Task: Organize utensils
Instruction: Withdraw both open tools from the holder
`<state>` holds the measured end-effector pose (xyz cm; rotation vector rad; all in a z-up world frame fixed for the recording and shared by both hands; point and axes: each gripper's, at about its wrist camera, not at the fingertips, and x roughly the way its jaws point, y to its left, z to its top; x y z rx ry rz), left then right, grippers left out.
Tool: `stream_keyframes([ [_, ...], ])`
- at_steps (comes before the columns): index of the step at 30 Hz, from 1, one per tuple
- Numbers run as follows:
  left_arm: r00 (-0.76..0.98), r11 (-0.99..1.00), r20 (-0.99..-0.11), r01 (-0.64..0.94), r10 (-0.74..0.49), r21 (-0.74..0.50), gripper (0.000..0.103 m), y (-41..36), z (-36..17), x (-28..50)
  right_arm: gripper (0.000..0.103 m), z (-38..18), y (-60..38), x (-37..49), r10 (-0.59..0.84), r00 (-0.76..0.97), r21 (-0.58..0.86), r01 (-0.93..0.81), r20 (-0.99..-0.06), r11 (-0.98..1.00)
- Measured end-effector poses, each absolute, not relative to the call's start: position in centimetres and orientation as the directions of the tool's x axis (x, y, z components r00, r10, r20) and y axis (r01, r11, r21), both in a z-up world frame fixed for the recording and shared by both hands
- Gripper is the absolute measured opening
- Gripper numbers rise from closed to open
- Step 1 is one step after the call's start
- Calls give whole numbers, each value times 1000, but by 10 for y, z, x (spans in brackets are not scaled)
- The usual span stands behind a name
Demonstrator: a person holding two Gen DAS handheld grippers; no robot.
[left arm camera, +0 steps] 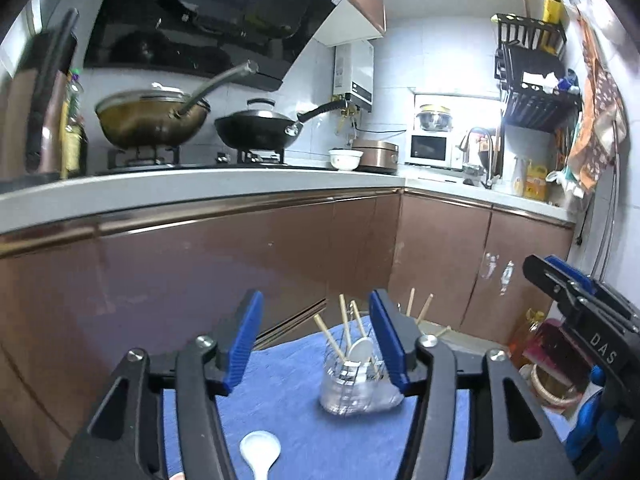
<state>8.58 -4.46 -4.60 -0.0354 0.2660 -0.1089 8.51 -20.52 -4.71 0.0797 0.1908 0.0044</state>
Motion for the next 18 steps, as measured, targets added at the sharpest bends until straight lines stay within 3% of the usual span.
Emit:
stream_keyframes([
  [14,970,998,-239,57,-52,11,66,-40,-35,0,69,-49,-204,-2,-13,978,78,30,-207,996],
  [18,970,999,-242,39,-33,19,67,-37,-36,-13,74,-55,-203,-16,-16,975,84,36,-223,996],
])
